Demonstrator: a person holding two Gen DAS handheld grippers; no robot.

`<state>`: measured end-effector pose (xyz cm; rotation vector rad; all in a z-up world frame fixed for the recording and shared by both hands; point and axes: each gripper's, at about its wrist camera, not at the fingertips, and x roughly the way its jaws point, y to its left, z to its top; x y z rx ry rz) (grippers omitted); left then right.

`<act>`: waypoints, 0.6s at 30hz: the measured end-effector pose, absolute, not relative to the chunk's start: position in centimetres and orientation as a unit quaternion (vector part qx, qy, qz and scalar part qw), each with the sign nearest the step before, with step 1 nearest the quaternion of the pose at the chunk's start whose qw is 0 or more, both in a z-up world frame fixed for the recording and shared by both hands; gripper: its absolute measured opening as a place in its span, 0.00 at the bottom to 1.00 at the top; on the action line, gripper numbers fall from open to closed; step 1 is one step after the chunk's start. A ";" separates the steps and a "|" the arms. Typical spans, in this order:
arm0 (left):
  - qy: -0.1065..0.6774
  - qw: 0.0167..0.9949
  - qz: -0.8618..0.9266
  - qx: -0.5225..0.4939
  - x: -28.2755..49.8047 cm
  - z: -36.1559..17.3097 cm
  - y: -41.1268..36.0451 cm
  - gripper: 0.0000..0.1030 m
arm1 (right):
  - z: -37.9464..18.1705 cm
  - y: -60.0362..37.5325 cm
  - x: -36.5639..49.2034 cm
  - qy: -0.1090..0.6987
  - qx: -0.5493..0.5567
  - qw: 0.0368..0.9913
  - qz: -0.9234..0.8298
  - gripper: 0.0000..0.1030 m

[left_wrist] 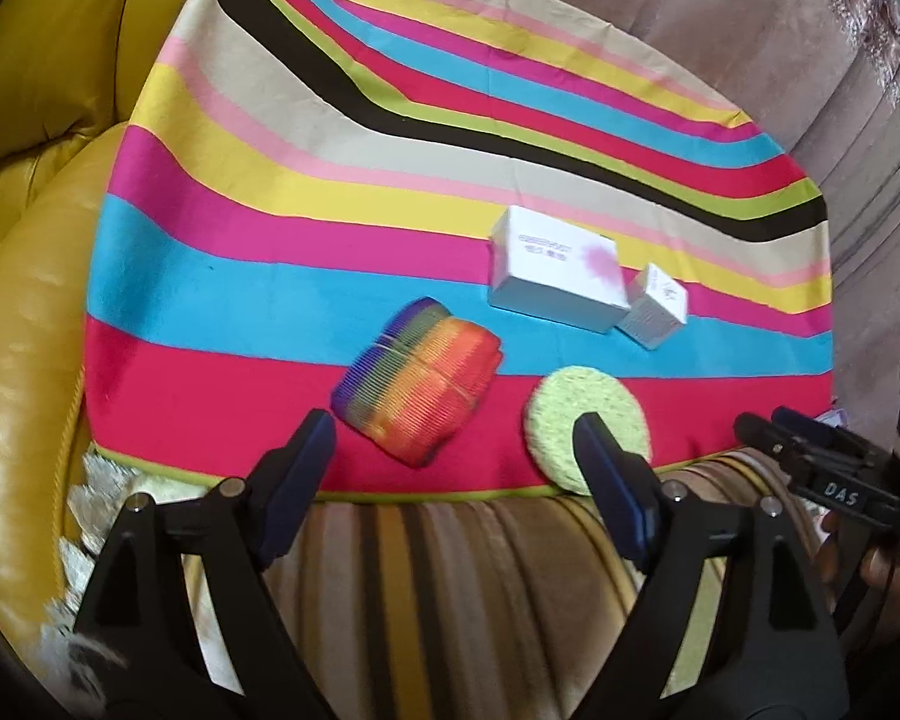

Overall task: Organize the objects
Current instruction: 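Grasp the white cube box with the right gripper while the left grasps the rainbow band roll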

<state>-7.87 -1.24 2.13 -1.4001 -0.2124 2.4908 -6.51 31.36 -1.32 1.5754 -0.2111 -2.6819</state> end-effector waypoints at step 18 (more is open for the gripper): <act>0.011 0.156 0.834 -0.530 -12.2 -0.7 -0.1 0.84 | -1.6 27.9 -12.7 0.062 0.489 0.096 -0.865 0.77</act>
